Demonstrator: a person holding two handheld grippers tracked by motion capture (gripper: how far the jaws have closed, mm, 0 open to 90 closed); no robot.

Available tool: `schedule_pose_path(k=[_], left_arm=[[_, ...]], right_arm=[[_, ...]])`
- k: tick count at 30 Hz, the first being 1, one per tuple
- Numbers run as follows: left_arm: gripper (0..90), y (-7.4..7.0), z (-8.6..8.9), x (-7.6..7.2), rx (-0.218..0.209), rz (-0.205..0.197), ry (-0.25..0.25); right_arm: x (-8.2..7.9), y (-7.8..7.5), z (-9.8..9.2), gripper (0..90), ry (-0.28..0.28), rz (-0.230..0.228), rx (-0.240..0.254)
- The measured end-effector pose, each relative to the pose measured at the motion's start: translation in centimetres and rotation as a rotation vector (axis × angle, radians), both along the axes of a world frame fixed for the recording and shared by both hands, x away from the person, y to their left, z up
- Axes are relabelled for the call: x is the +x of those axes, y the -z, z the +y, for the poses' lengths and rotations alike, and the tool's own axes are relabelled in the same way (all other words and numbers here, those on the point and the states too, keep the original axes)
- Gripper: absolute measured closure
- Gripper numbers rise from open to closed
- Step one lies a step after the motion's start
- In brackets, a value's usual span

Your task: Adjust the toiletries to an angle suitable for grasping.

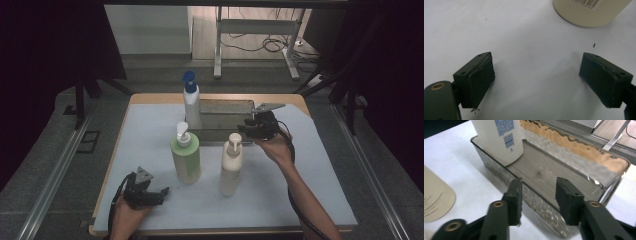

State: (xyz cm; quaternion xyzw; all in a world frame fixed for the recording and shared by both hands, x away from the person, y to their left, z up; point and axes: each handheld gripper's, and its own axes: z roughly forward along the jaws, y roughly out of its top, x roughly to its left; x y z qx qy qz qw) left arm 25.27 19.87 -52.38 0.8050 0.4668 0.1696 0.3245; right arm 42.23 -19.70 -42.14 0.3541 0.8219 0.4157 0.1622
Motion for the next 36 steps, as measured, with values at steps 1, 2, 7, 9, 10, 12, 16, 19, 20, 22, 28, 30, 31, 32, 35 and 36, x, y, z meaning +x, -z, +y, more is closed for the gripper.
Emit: schedule_pose_path(k=[1,2,7,9,10,12,16,19,20,22,28,30,31,32,35,36], left_arm=[[12.2,0.0,0.0,0.0,0.001,0.000,0.000],[12.1,0.0,0.0,0.0,0.000,0.000,0.000],[12.1,0.0,0.0,0.0,0.001,0.000,0.000],[12.1,0.0,0.0,0.0,0.001,0.000,0.000],[12.1,0.0,0.0,0.0,0.000,0.000,0.000],[12.2,0.0,0.0,0.0,0.001,0.001,0.000],[12.1,0.0,0.0,0.0,0.001,0.000,0.000],[12.1,0.0,0.0,0.0,0.001,0.000,0.000],[12.1,0.0,0.0,0.0,0.001,0.000,0.000],[12.1,0.0,0.0,0.0,0.001,0.000,0.000],[12.1,0.0,0.0,0.0,0.002,0.001,0.000],[12.1,0.0,0.0,0.0,0.001,0.000,0.000],[12.1,0.0,0.0,0.0,0.002,0.001,0.000],[12.1,0.0,0.0,0.0,0.002,0.001,0.000],[12.1,0.0,0.0,0.0,0.003,0.001,0.001],[12.2,0.0,0.0,0.0,0.004,0.001,0.001]], right_arm=[[-0.3,0.0,-0.2,62.6,0.003,0.007,0.005],[-0.6,0.1,-0.5,65.0,0.003,0.008,0.009],[-2.0,0.2,-1.2,73.0,0.002,0.002,0.008],[-2.6,0.2,-1.5,76.2,0.002,-0.003,0.005],[-2.9,0.3,-1.7,77.6,0.000,-0.001,0.008],[-3.5,0.3,-1.9,80.3,0.002,-0.002,0.012],[-4.7,0.5,-2.4,83.7,0.004,0.000,0.022],[-5.8,0.9,-2.5,87.1,-0.001,-0.001,0.001],[-5.8,0.9,-2.5,87.1,-0.001,-0.001,0.001],[-6.4,1.2,-2.6,89.2,0.001,0.007,-0.004],[-7.8,2.1,-3.2,89.5,0.003,0.017,0.016],[-8.4,2.5,-3.3,89.4,-0.017,0.012,0.029],[-8.8,2.6,-3.4,89.5,-0.038,0.009,0.036],[-9.1,2.8,-3.5,89.4,-0.059,0.001,0.035],[-10.1,3.3,-3.3,89.4,-0.073,0.001,0.020],[-10.4,3.5,-3.3,89.4,-0.074,0.003,0.017]])
